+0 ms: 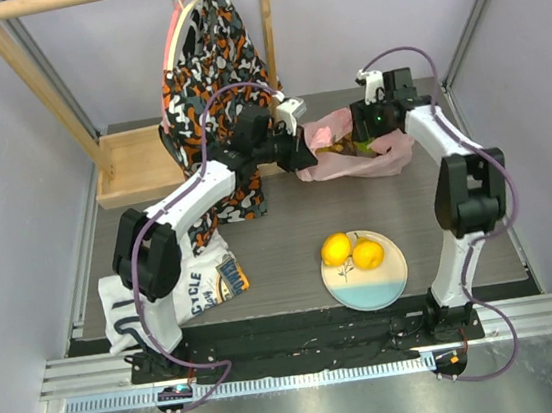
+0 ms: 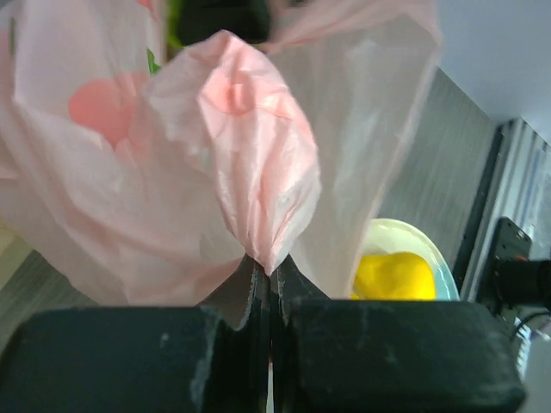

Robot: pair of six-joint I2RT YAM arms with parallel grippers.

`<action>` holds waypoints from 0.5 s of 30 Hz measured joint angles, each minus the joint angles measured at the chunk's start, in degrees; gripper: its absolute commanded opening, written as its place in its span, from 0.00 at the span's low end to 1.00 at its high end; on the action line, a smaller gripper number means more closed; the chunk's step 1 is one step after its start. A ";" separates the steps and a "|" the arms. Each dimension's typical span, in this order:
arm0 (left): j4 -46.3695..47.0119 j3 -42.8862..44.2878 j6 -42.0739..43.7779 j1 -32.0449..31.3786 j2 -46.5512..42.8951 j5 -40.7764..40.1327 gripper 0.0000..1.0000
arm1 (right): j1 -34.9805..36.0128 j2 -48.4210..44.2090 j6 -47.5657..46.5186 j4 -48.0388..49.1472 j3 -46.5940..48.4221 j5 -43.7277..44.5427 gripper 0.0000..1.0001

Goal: Take the fake fruits out of the plastic bag
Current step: Take out the fake fruit from the plastic bag.

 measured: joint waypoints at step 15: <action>-0.94 5.51 -0.07 -0.02 3.21 -11.19 0.00 | -0.61 -22.03 -9.70 -17.20 -5.92 -30.42 0.37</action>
